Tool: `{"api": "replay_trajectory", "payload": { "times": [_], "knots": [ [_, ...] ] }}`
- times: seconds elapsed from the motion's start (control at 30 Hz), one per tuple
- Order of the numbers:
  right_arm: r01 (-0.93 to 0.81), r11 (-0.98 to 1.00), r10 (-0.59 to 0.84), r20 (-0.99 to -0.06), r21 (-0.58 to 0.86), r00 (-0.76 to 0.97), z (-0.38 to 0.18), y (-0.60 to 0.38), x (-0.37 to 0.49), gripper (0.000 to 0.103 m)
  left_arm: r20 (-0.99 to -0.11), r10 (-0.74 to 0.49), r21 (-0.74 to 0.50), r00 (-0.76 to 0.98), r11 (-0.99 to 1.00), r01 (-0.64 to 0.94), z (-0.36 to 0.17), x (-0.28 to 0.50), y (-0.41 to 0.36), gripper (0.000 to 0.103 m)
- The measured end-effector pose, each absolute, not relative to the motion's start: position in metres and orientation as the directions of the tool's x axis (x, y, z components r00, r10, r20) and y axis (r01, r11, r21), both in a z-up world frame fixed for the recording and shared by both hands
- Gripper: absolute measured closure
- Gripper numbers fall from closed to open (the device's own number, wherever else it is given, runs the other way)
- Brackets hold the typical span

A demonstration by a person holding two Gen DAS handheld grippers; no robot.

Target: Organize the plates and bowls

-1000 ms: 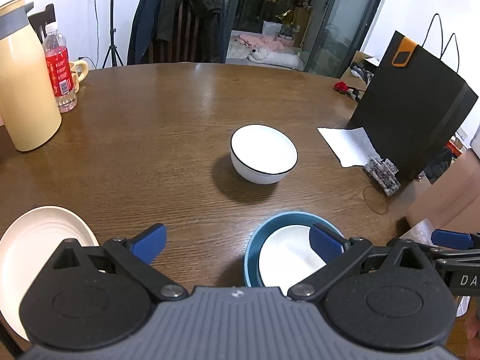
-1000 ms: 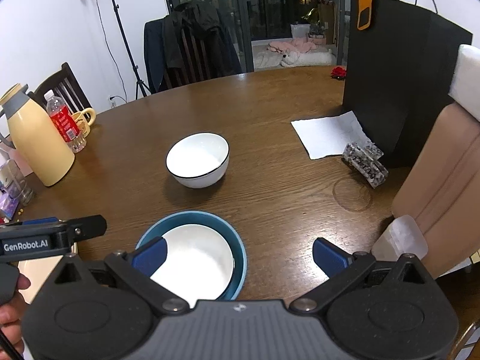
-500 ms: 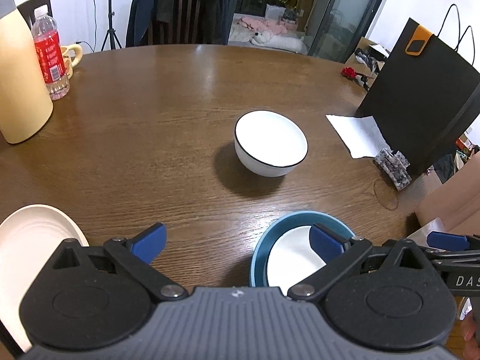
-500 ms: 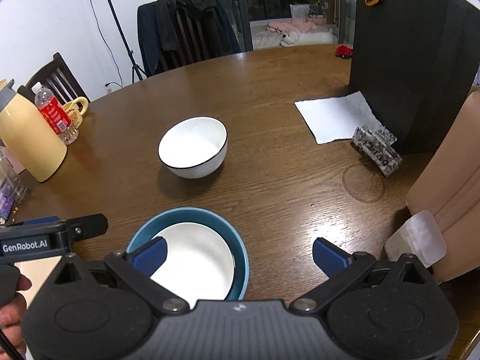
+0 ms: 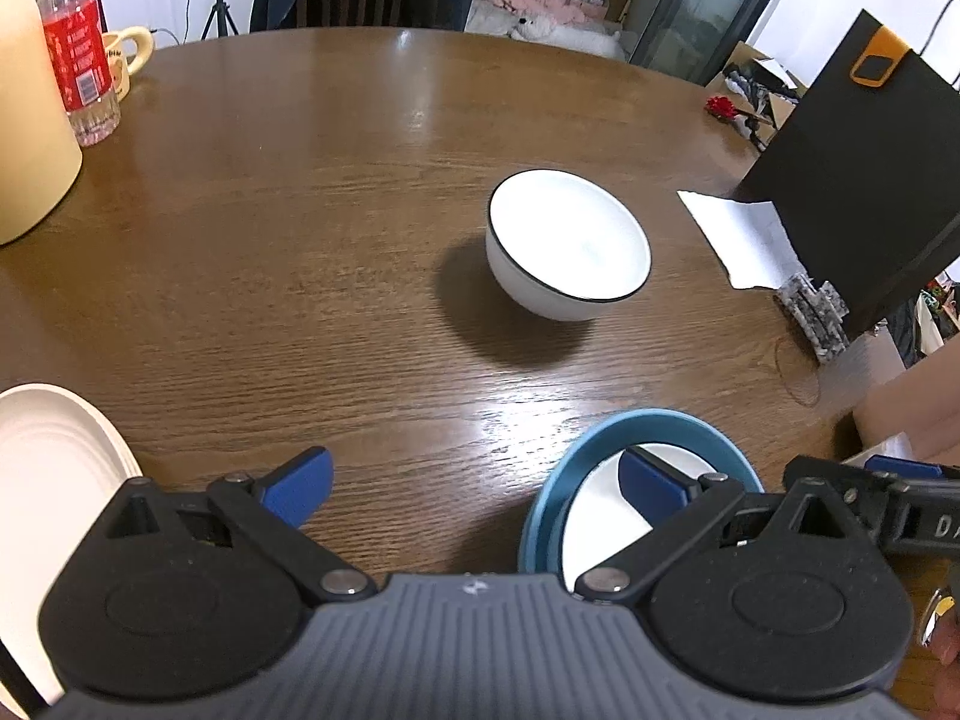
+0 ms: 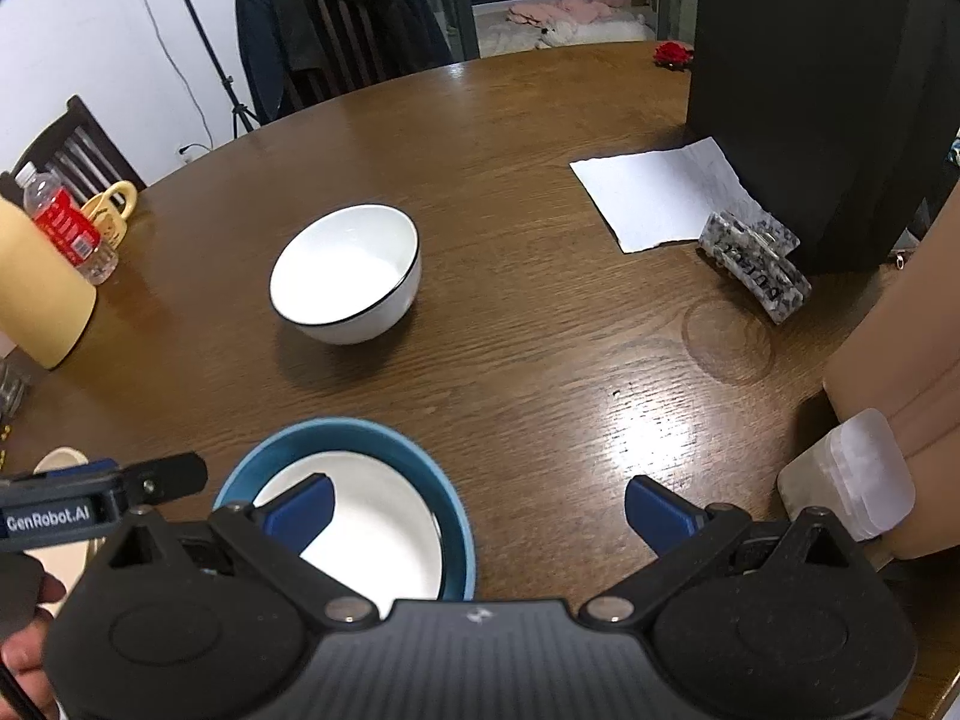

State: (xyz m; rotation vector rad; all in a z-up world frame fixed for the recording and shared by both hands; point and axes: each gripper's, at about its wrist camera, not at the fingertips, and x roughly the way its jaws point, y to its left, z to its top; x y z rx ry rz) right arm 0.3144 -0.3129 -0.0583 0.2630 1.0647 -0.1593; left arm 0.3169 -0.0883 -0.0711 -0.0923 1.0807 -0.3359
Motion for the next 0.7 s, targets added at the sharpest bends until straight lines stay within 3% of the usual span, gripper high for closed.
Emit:
{"api": "replay_trajectory", "payload": {
  "times": [0.7],
  "knots": [
    [0.221,0.969,-0.004,-0.885,0.111,0.465,-0.075,-0.319,0.389,0.000,-0.871,-0.268,-0.205,0.412,0.960,0.192,-0.085,0.376,-0.095,0.000]
  ]
}}
